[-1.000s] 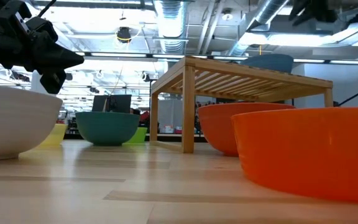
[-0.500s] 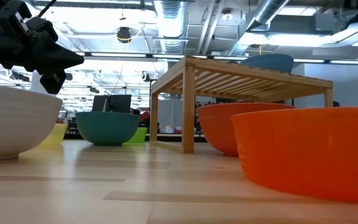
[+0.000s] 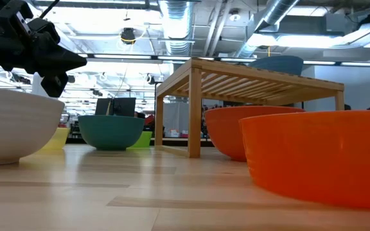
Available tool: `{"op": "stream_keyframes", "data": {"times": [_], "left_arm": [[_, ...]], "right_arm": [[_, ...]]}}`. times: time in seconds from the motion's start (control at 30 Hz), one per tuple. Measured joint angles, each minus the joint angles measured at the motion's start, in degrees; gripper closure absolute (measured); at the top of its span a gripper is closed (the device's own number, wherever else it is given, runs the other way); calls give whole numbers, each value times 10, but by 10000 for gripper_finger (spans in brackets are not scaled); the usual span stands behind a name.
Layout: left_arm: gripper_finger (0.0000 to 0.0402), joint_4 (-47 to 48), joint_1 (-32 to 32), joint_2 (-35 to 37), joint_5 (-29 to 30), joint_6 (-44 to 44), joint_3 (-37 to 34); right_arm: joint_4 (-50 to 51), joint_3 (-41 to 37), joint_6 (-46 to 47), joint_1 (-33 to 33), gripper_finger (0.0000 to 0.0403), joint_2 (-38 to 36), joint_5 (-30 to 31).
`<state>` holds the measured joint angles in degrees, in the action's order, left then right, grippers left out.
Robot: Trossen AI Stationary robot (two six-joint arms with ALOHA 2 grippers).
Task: Place and stack bowls onto a shelf
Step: Put the small blue bowl on the shelf
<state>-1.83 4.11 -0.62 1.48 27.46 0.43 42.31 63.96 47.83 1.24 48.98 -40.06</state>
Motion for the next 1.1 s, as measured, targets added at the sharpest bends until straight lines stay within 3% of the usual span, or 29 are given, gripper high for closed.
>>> {"op": "stream_keyframes", "data": {"times": [0.1,0.2,0.33,0.63,0.9,1.1], "left_arm": [[401,0,0,0,0,0,0],[401,0,0,0,0,0,0],[401,0,0,0,3,-2,0],[401,0,0,0,4,-2,0],[401,0,0,0,7,-2,0],[401,0,0,0,7,-2,0]], "right_arm": [[111,-1,28,-89,266,11,91],[206,-5,84,-170,266,9,227],[212,-47,177,-258,266,9,348],[110,-187,320,-363,266,55,356],[98,-216,344,-368,266,126,386],[32,-226,334,-360,266,189,375]]}}
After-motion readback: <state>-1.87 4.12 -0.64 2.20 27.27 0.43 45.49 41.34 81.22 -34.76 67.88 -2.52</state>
